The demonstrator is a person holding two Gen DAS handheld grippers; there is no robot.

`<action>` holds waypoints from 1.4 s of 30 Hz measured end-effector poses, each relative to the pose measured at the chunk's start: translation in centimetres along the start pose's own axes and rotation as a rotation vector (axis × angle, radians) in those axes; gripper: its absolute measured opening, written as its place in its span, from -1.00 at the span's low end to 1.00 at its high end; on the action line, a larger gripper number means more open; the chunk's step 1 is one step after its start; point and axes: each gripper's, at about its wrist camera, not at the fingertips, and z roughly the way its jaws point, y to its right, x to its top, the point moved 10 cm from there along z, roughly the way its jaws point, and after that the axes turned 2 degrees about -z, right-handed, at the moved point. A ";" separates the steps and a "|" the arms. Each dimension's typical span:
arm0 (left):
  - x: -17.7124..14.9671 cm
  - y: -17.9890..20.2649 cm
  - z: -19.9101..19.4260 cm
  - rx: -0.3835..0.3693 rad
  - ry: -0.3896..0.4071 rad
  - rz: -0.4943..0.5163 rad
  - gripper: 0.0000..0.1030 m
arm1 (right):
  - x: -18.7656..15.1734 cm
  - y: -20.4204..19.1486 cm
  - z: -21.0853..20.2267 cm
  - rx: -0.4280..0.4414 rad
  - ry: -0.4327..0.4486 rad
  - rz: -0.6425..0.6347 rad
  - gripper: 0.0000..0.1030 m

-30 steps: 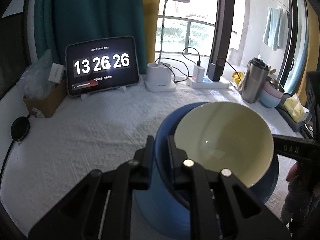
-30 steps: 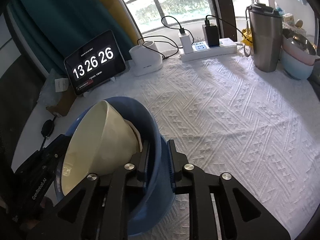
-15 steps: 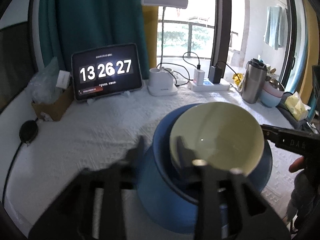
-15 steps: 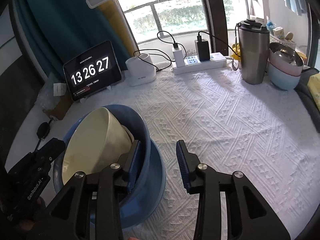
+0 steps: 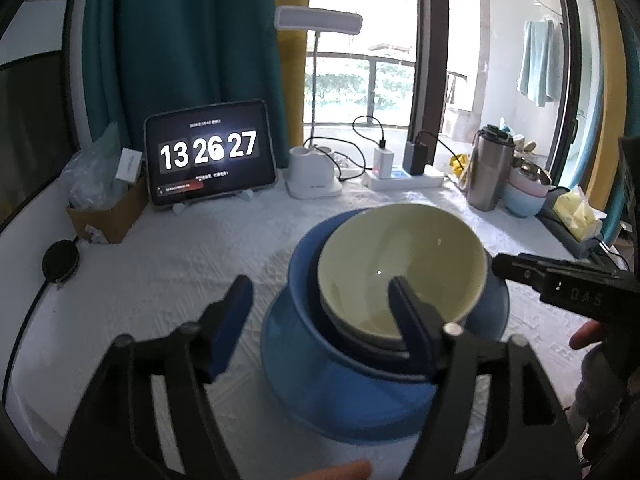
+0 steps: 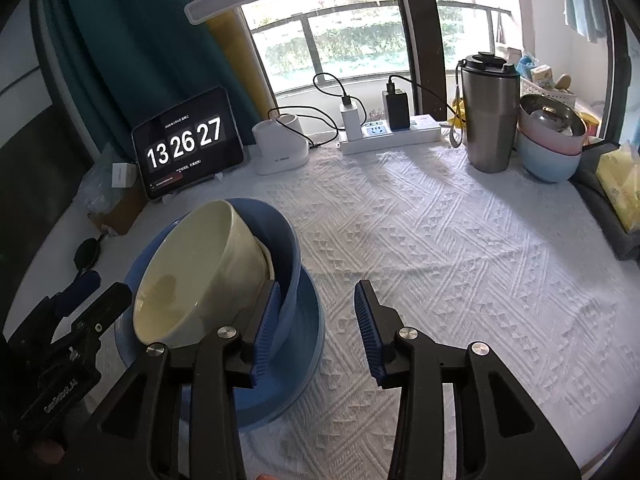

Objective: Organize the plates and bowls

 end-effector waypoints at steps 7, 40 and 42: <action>-0.5 0.7 -1.5 -0.018 0.015 0.008 0.66 | -0.6 -0.2 -1.2 -0.006 0.016 -0.011 -0.20; -1.5 1.6 -10.8 -0.050 0.301 -0.017 0.78 | -4.5 0.8 -7.8 -0.148 0.171 -0.059 -0.19; -1.4 1.7 -11.3 -0.055 0.322 -0.013 0.78 | -4.6 0.8 -8.4 -0.162 0.192 -0.071 -0.19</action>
